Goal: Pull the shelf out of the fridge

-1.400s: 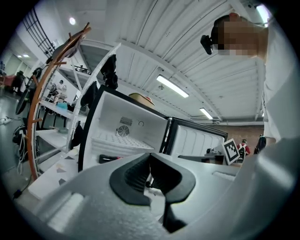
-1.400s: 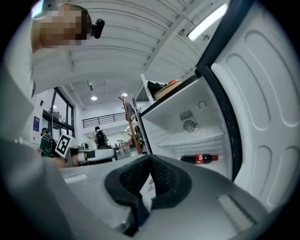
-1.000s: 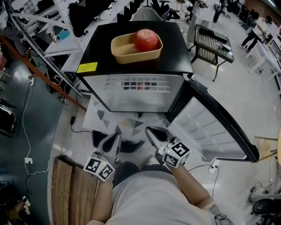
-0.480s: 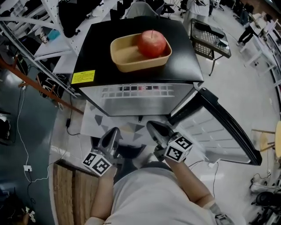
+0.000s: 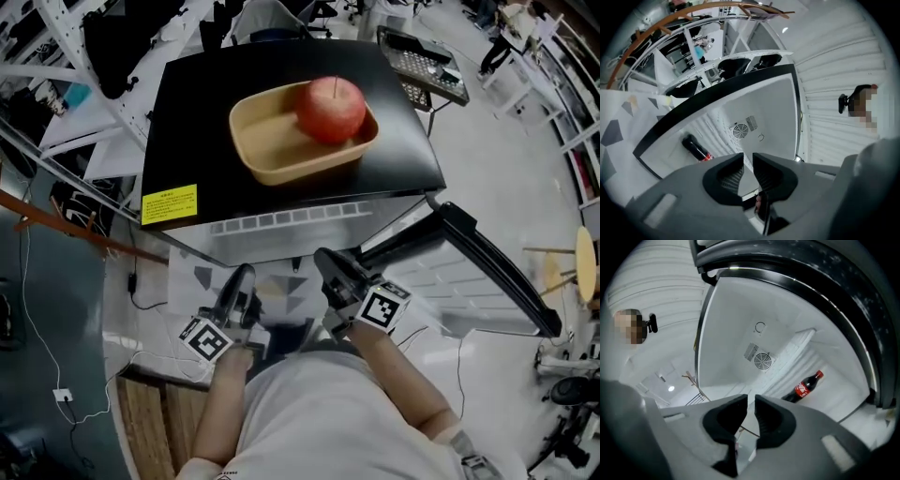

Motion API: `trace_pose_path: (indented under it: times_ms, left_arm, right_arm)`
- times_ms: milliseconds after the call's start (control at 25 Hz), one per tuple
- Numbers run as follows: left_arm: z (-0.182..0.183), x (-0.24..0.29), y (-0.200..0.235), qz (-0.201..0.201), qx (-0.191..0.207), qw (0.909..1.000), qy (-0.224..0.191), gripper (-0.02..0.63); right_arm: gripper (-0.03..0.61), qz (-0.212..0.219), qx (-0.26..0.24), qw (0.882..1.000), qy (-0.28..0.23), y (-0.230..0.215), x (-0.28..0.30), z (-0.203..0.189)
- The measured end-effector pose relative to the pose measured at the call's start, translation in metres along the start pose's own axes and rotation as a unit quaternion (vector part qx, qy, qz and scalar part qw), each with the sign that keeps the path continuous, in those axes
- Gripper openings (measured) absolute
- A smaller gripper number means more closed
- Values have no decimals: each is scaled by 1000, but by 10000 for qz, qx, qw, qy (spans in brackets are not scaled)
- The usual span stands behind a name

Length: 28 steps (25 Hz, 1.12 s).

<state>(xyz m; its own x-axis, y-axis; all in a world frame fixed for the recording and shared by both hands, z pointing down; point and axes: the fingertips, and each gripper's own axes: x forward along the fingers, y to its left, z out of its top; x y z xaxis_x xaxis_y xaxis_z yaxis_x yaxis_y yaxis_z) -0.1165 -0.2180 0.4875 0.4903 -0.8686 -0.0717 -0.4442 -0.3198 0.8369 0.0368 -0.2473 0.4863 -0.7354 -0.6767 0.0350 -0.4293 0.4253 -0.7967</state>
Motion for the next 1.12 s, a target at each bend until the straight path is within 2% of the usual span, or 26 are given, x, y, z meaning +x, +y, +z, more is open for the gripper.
trace_pose_path:
  times_ms: [80,160,240,320,520,640,1120]
  left_arm:
    - [0,9,7,-126,-576,9982,-72,97]
    - [4,19,12,-234,-1130,9931,-202,124]
    - [12,27,16,-277,-1379,9896,-312,144]
    - [18,34,20,-294,-1454,9883,-355,172]
    - [22,50,29,-345,-1793,9824,-402,216]
    - [26,57,35,-325,-1942,9791,-504,221]
    - [34,72,58,-84,-2055,9750,-838,213]
  right_arm:
    - [60,28,349,9993,-165,-7,5,4]
    - [93,62,671,9971,-357,-12,11,9]
    - [132,3,930,9944,-507,-18,17,13]
    - [164,-91,1119,9917,-622,-25,21,18]
    - [196,-185,1490,9853,-811,-38,32,24]
    - [196,-243,1673,9815,-895,-46,39,26]
    - [194,-313,2168,9675,-1262,-73,59,39]
